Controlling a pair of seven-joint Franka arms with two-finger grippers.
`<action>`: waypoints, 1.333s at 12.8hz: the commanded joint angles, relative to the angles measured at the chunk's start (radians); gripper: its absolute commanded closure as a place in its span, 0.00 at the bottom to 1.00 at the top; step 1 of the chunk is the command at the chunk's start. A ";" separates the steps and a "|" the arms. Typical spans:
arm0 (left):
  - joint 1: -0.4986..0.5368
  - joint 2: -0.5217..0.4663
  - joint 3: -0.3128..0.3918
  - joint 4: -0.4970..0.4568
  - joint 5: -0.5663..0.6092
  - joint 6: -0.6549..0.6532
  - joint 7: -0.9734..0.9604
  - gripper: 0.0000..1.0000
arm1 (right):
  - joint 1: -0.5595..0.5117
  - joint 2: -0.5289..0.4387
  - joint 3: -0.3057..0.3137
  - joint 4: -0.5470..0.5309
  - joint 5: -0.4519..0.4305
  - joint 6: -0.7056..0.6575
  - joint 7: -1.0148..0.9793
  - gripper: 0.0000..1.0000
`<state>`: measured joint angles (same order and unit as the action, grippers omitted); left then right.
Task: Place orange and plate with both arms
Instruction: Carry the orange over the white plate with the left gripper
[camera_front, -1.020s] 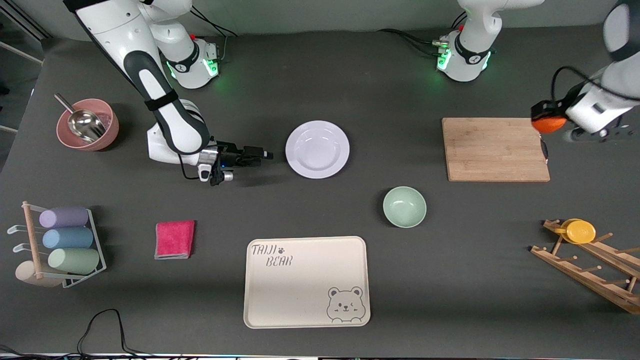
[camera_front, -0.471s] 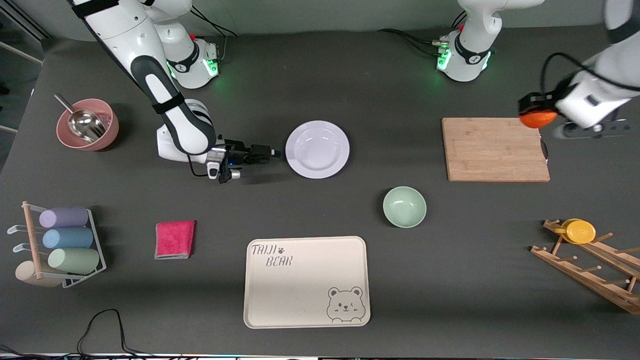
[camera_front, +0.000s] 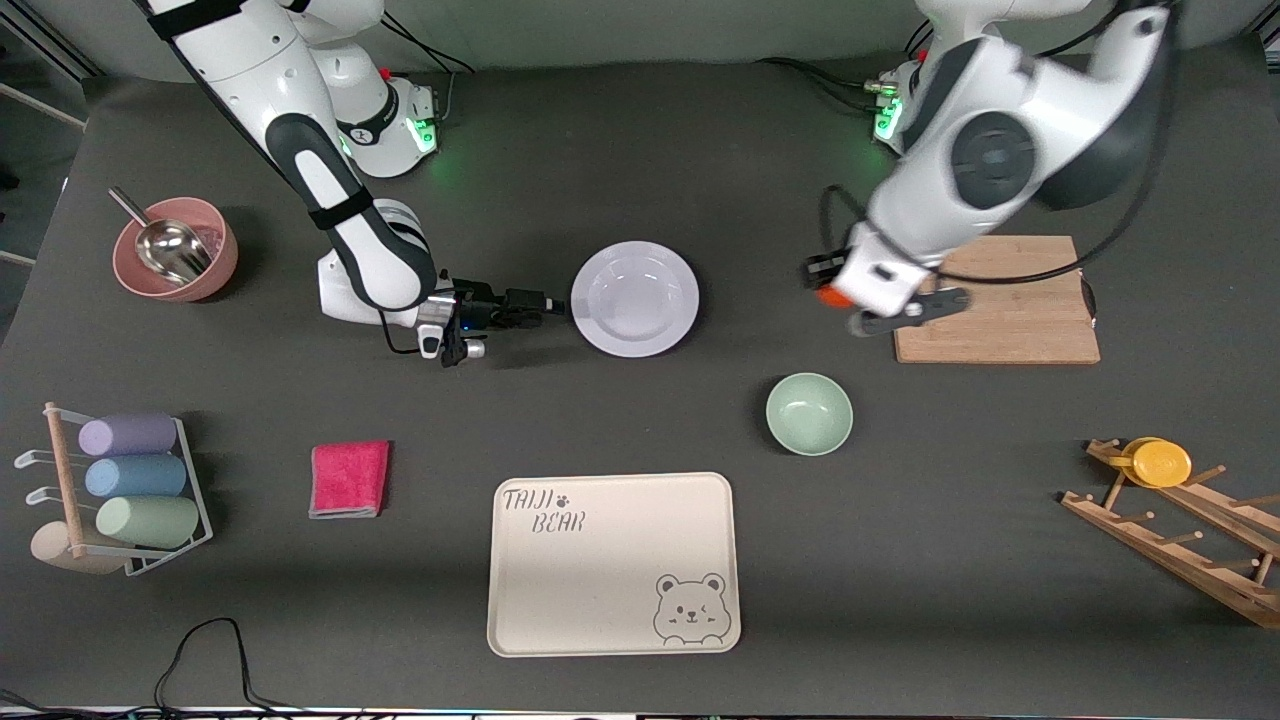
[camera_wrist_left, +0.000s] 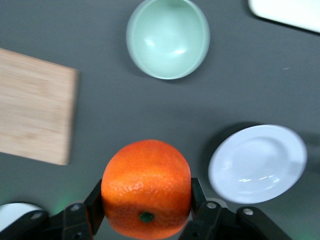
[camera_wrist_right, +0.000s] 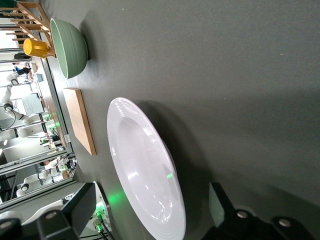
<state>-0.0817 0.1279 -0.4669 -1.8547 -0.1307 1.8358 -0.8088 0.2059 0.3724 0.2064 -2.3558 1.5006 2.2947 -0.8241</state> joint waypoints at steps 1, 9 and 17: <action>-0.130 0.139 -0.001 0.037 0.008 0.150 -0.243 1.00 | 0.009 0.011 0.001 0.010 0.033 0.009 -0.040 0.00; -0.374 0.421 0.001 0.035 0.259 0.502 -0.640 1.00 | 0.012 0.029 0.002 0.018 0.033 0.009 -0.041 0.00; -0.429 0.518 0.008 0.061 0.316 0.580 -0.702 1.00 | 0.027 0.049 0.016 0.027 0.053 0.029 -0.041 0.00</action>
<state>-0.4882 0.6349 -0.4738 -1.8286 0.1652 2.4273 -1.4812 0.2198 0.4023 0.2126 -2.3514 1.5170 2.2990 -0.8356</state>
